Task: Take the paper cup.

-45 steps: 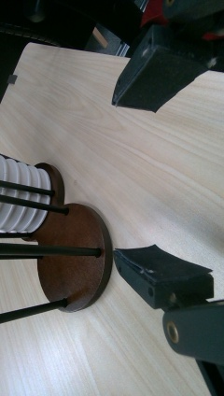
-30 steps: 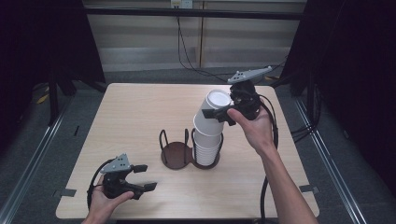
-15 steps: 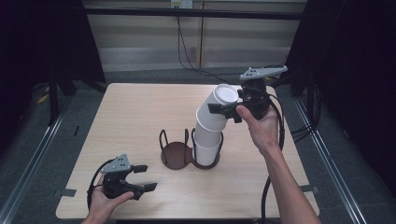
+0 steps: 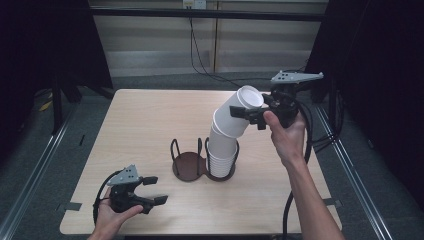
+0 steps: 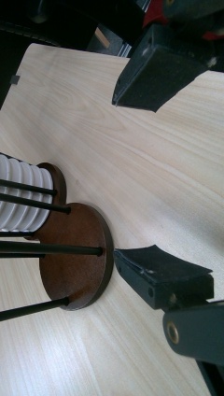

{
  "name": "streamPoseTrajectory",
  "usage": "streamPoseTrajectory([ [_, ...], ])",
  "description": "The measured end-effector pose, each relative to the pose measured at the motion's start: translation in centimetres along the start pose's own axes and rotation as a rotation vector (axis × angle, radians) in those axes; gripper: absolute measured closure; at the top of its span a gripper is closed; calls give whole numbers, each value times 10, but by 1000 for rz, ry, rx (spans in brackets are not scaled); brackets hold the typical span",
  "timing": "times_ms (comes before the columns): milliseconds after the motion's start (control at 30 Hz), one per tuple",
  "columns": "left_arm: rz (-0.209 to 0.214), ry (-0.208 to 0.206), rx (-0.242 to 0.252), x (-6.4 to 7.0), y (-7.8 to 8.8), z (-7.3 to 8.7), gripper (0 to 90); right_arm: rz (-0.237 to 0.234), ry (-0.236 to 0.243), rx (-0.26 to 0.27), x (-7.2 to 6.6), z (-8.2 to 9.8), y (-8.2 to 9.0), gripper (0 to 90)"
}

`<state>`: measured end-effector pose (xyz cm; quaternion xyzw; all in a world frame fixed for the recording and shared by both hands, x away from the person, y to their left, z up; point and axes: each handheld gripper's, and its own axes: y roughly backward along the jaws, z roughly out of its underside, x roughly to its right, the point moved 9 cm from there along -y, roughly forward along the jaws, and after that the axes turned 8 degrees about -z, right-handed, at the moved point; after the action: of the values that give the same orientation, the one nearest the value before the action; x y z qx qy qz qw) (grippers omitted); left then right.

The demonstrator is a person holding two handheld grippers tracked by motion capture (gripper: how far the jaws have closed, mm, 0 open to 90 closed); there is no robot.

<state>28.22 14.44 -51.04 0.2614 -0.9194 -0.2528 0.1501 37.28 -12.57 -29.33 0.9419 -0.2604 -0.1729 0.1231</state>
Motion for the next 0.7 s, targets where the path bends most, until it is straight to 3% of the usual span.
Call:
streamPoseTrajectory([
  [300,-13,5,9,-3,2,0,217,6,-9,20,-1,2,11,226],
  [500,-3,14,14,-2,0,-3,205,21,-14,18,2,4,25,226],
  [700,26,-4,34,4,-2,-9,183,29,-14,12,2,7,37,227],
])
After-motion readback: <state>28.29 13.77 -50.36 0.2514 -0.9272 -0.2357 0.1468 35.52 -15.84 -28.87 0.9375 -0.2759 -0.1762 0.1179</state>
